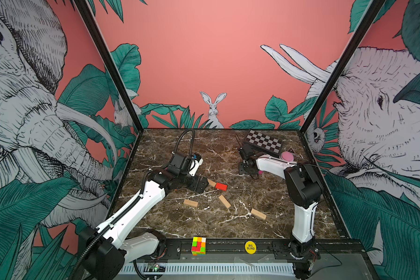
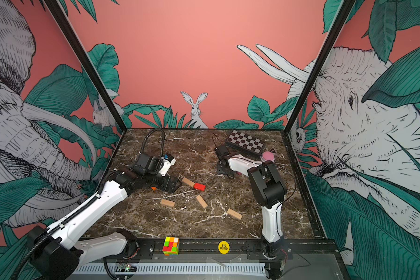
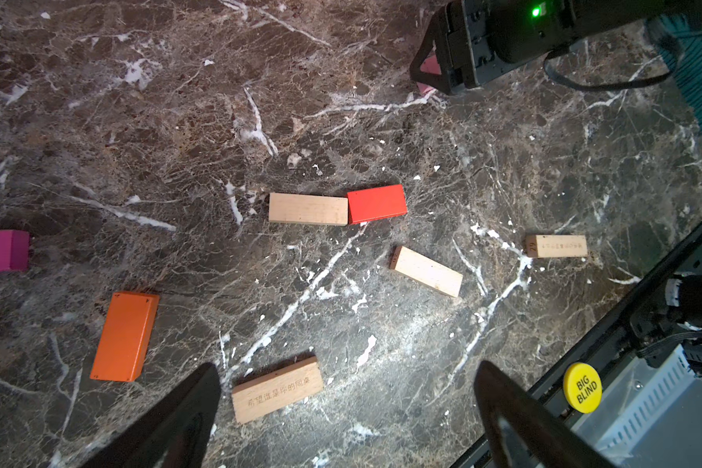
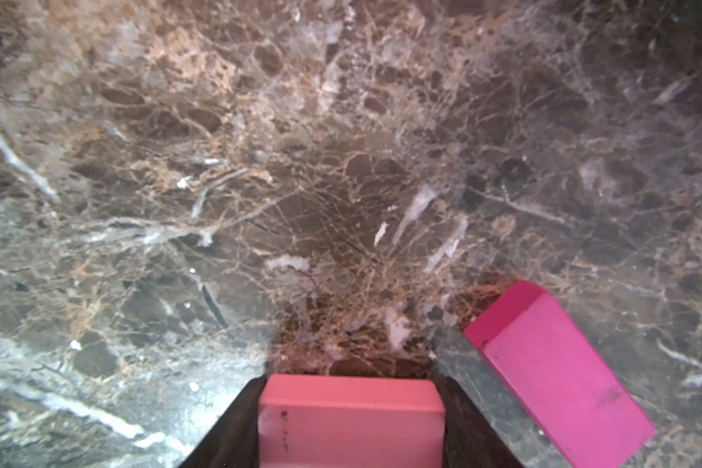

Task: Assemble the letter p with building blocks
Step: Place the building block at the center of the board.

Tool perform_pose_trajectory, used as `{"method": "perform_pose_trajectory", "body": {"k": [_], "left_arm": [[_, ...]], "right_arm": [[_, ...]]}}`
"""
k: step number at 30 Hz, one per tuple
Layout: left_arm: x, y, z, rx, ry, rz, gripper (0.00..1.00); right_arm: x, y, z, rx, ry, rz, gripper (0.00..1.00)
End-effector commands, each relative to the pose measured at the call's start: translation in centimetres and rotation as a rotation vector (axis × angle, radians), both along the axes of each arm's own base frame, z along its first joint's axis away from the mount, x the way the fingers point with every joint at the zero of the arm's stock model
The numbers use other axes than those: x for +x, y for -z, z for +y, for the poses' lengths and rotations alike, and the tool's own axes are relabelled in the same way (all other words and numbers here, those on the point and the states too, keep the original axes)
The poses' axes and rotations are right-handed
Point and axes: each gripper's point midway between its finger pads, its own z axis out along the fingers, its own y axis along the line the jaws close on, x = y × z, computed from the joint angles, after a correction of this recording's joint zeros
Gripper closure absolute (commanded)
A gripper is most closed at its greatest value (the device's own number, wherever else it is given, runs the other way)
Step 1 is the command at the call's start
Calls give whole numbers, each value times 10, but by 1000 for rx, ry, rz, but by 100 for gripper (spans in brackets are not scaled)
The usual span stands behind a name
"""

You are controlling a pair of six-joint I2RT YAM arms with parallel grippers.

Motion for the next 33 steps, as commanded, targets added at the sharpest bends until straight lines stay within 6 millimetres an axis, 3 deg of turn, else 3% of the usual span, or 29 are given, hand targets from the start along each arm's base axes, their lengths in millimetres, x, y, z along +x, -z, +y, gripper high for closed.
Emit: {"method": "perform_pose_trajectory", "body": {"k": [1, 6, 15, 18, 22, 26, 30, 33], "left_arm": [[-4, 5, 4, 27, 7, 16, 0], [-4, 4, 3, 24, 9, 13, 0], [-4, 4, 4, 25, 7, 17, 0], [-5, 5, 3, 26, 8, 21, 1], [-4, 5, 4, 28, 5, 21, 0], [-4, 6, 4, 27, 4, 24, 0], [-4, 6, 4, 32, 2, 23, 0], [-4, 6, 4, 30, 4, 22, 1]], "right_arm": [[-2, 13, -2, -1, 11, 23, 51], [-12, 23, -7, -21, 3, 53, 42], [-12, 21, -8, -20, 6, 47, 23], [-11, 15, -7, -10, 8, 33, 21], [-9, -5, -5, 12, 1, -6, 20], [-9, -41, -9, 35, 6, -84, 15], [-11, -73, -21, 20, -10, -136, 10], [-11, -80, -40, 2, 4, -134, 10]]}}
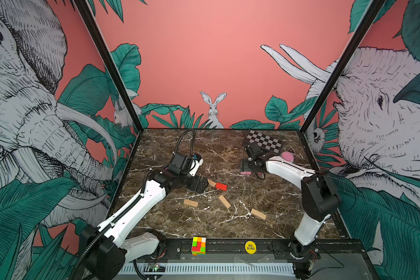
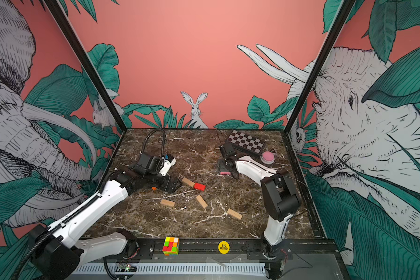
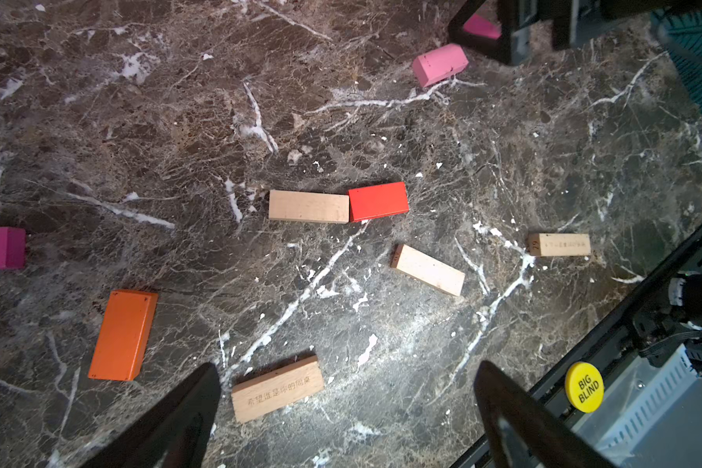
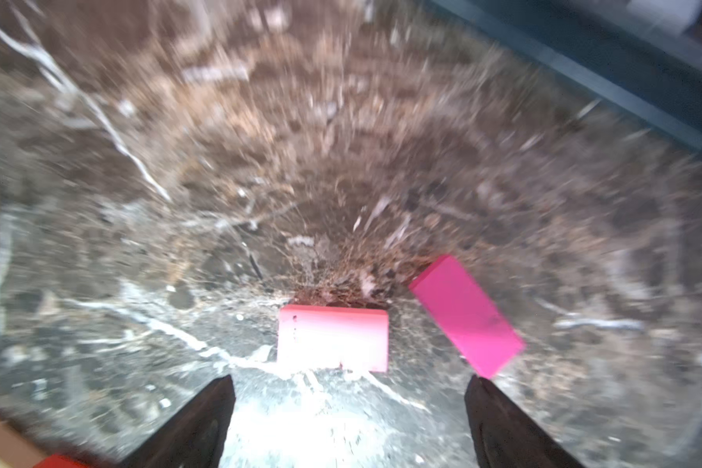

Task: Assemble the letter p with building blocks
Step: Place the building block at the center of the board, then assemble the building block at the center of the board.

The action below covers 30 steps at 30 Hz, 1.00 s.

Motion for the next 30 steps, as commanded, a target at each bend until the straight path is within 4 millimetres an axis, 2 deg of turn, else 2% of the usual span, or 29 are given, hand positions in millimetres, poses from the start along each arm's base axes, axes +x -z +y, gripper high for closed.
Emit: {"method": "perform_pose_trajectory", "body": {"k": [1, 5, 9, 13, 18, 28, 30], "left_arm": [[-5, 2, 4, 21, 6, 12, 0], [-6, -2, 3, 5, 10, -1, 0], [-9, -11, -3, -42, 33, -15, 0], [-10, -17, -6, -73, 47, -33, 0], [-10, -19, -8, -85, 50, -40, 0], [-9, -14, -6, -63, 45, -27, 0], [-9, -15, -6, -64, 44, -31, 0]], "right_arm": [[0, -8, -30, -48, 21, 8, 10], [-1, 0, -62, -84, 36, 56, 12], [0, 10, -78, -106, 32, 98, 15], [1, 31, -77, -55, -3, 162, 15], [5, 52, -65, -14, -36, 220, 15], [6, 72, -65, -29, -37, 273, 20], [15, 68, -64, -25, -36, 261, 21]]}}
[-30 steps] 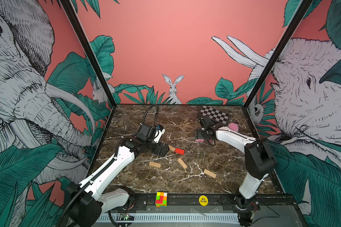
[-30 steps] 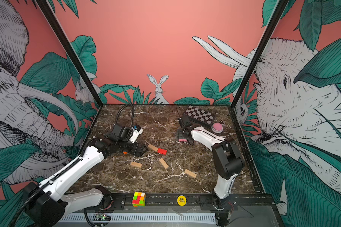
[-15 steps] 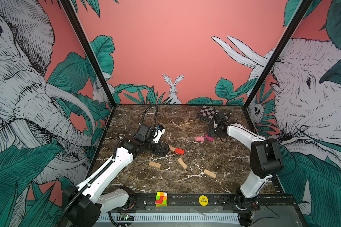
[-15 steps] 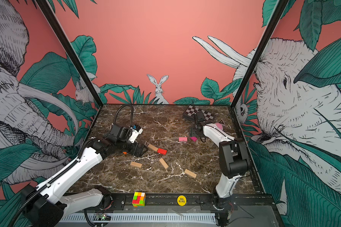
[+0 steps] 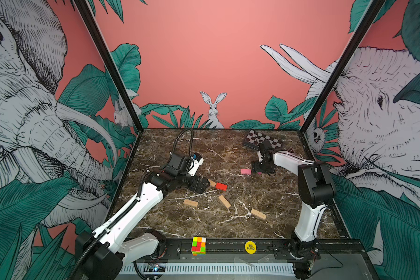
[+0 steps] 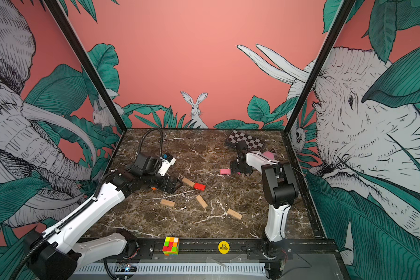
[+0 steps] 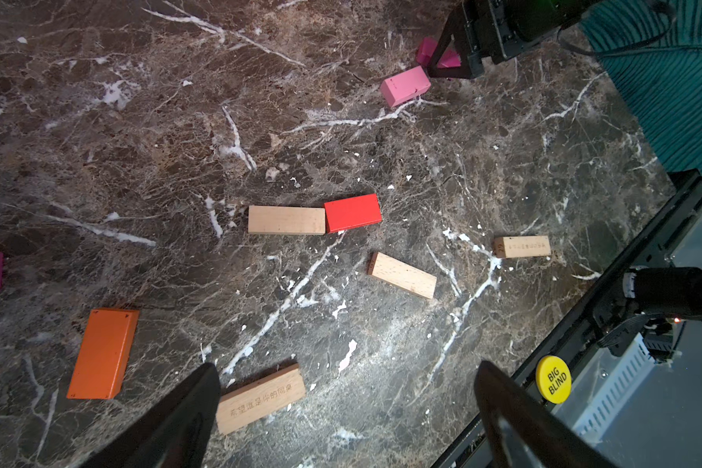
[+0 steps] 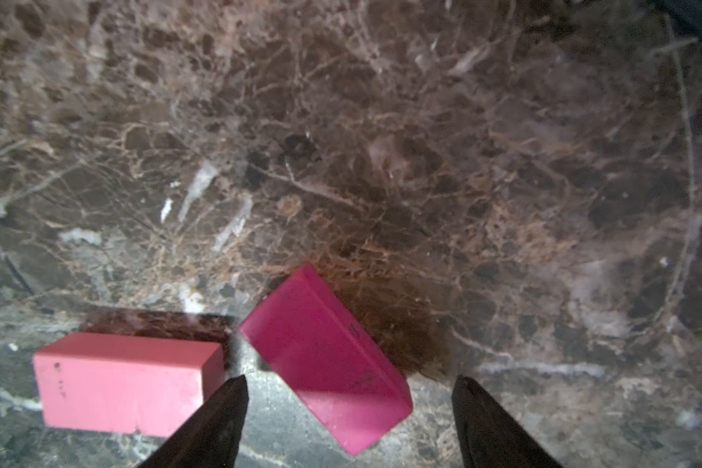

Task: Assemble the letter p with building blocks
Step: Assemble the building block at the center of the board.

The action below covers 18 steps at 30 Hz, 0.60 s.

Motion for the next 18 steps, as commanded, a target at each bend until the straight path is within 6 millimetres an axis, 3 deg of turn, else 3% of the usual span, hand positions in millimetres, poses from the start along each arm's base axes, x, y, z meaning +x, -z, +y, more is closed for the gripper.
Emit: {"method": "perform_pose_trajectory", "body": {"k": [1, 18], "left_arm": [[-2, 1, 2, 6, 9, -6, 0], [-2, 2, 3, 13, 2, -6, 0]], "right_arm": [[6, 1, 1, -2, -9, 12, 21], [9, 12, 5, 39, -14, 39, 32]]}}
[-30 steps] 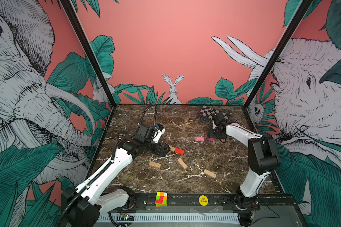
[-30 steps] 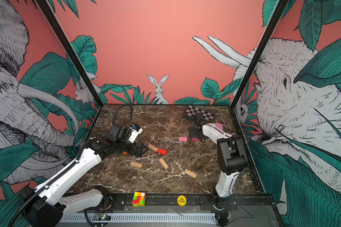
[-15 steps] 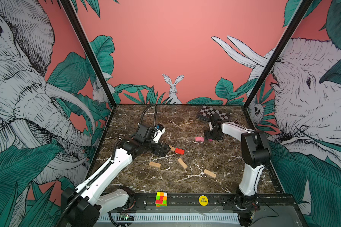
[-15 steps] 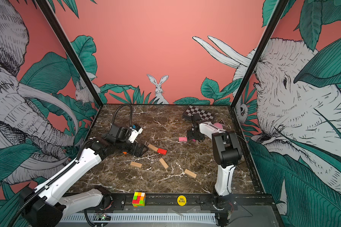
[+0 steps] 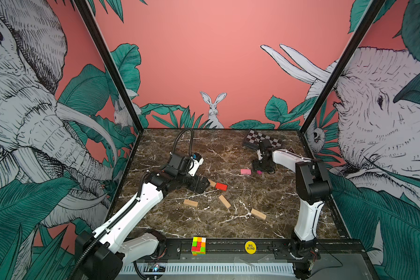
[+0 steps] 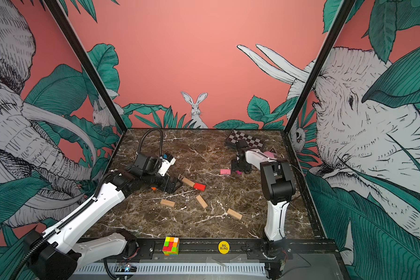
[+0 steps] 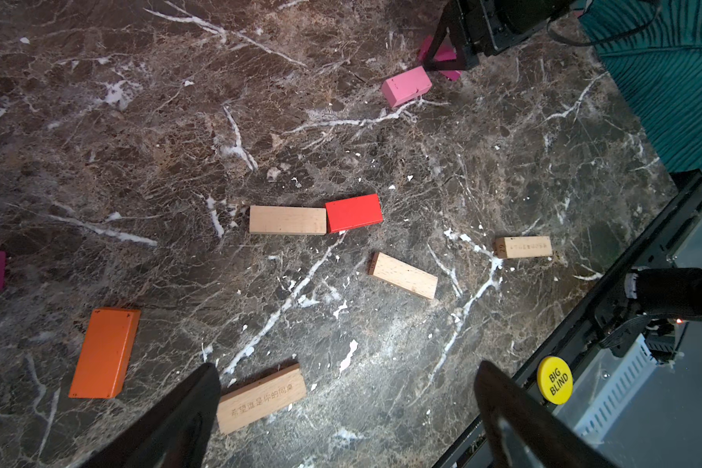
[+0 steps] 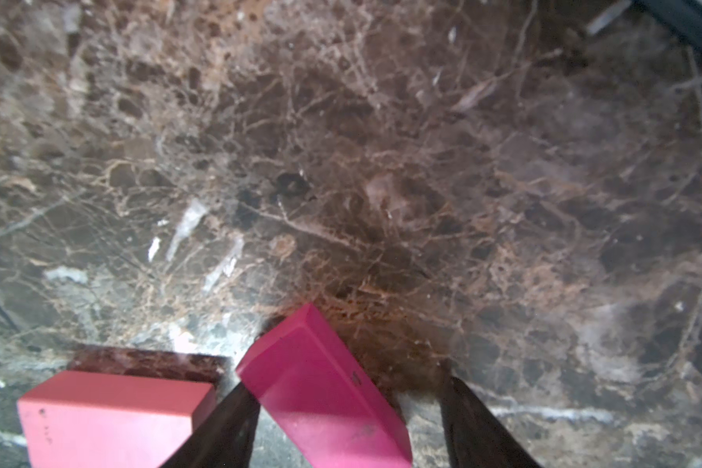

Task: Assemble the letter p with building blocks
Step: Assemble the building block at the center of the board.

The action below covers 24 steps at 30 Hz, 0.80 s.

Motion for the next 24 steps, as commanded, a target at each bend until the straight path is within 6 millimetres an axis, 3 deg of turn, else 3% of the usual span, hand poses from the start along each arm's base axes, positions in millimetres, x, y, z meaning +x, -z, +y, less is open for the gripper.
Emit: {"method": "perform_pose_trajectory", "body": {"k": [1, 17, 24], "left_arm": [[-2, 3, 2, 11, 4, -1, 0], [-2, 4, 3, 18, -1, 0, 0], [-2, 5, 4, 23, -4, 3, 0]], "right_arm": [[-2, 7, 4, 19, -16, 26, 33], [-12, 6, 12, 87, -11, 39, 60], [-25, 15, 12, 103, -5, 65, 64]]}}
